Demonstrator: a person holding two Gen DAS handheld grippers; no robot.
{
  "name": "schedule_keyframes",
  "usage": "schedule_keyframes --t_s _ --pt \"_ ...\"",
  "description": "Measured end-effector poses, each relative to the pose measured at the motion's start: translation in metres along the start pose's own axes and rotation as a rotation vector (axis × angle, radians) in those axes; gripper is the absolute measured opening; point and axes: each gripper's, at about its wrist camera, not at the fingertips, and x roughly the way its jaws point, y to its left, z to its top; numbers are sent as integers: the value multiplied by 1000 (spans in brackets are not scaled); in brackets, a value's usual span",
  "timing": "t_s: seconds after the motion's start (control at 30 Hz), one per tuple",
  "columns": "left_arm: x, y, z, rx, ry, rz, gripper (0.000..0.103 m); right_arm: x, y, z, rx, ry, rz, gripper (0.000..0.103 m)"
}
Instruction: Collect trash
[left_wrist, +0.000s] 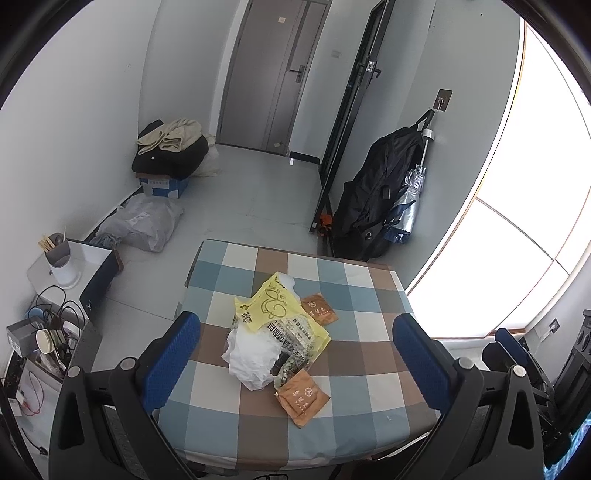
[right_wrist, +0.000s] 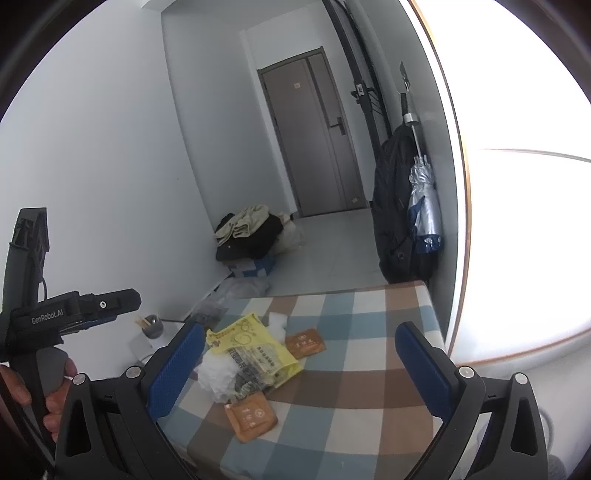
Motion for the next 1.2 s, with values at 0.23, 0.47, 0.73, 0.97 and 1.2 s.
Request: schedule_keyframes --t_s 0.23,0.47,0.73,0.97,1.2 --pt "1 -1 1 2 6 -4 102 0 0 0 3 -1 -2 103" --pt "8 3 1 0 33 -7 102 4 -3 -1 10 9 1 103" --pt "27 18 -4 -4 94 -5 102 16 -8 -7 21 42 5 103" --pt "66 40 -14 -3 269 -119 102 32 -14 -17 38 90 -4 103" --pt "101 53 -28 60 412 -130 96 47 -25 -28 57 134 -17 103"
